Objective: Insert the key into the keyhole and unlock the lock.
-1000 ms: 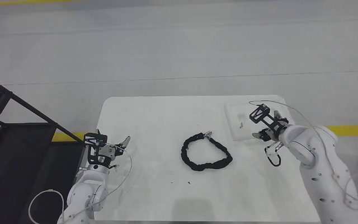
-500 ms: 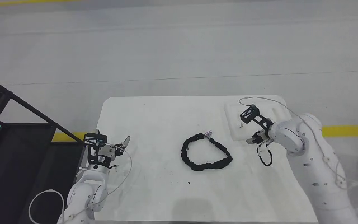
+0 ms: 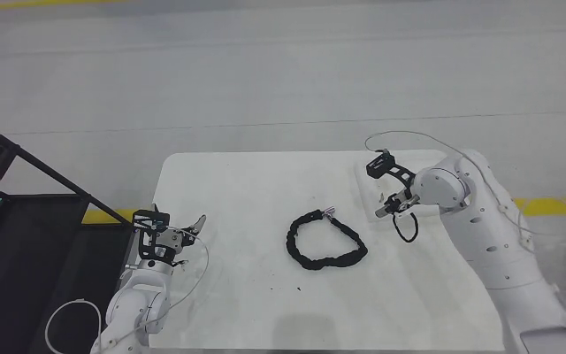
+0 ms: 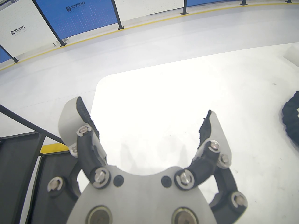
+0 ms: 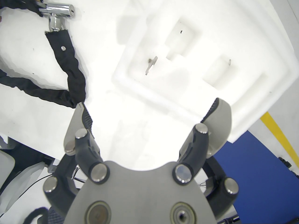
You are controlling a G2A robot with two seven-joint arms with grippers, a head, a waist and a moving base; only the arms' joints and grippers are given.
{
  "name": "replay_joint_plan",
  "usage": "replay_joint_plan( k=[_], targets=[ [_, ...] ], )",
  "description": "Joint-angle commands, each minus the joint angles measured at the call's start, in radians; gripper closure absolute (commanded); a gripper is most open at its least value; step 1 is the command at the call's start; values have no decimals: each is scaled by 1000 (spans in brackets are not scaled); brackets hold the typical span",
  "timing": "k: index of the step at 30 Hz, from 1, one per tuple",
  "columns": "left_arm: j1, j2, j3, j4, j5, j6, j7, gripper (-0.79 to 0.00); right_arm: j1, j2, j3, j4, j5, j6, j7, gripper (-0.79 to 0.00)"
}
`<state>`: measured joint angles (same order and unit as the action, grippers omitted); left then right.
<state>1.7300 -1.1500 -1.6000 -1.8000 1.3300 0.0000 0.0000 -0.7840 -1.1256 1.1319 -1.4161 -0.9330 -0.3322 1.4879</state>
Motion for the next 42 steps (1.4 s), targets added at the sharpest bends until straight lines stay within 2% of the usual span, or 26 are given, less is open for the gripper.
replay_joint_plan(
  k=[1, 11, 13, 16, 19, 22, 26, 31, 35, 38, 39, 42],
  targets=[
    [0, 0, 0, 0, 0, 0, 0, -785, 0, 0, 0, 0, 0, 0, 0, -785],
    [0, 0, 0, 0, 0, 0, 0, -785, -3, 0, 0, -1, -5, 2, -9, -785],
    [0, 0, 0, 0, 0, 0, 0, -785, -12, 2, 3, 2, -44, 53, -36, -785],
    [0, 0, 0, 0, 0, 0, 0, -785, 17, -2, 6, 32, 49, 86, 42, -785],
    [0, 0, 0, 0, 0, 0, 0, -785, 60, -8, -28, 105, 106, 121, 48, -785],
    [0, 0, 0, 0, 0, 0, 0, -785, 134, -10, -102, 231, 253, 142, 48, -785],
    [0, 0, 0, 0, 0, 0, 0, -785, 265, -14, -247, 393, 442, 242, 48, -785],
    [0, 0, 0, 0, 0, 0, 0, -785, 400, -19, -434, 544, 648, 314, 48, -785],
    [0, 0, 0, 0, 0, 0, 0, -785, 487, -23, -568, 623, 716, 388, 48, -785],
    [0, 0, 0, 0, 0, 0, 0, -785, 521, -29, -643, 663, 777, 406, 48, -785],
    [0, 0, 0, 0, 0, 0, 0, -785, 535, -30, -664, 677, 786, 417, 48, -683],
    [0, 0, 0, 0, 0, 0, 0, -785, 557, -37, -717, 704, 825, 432, 48, -631]
  ],
)
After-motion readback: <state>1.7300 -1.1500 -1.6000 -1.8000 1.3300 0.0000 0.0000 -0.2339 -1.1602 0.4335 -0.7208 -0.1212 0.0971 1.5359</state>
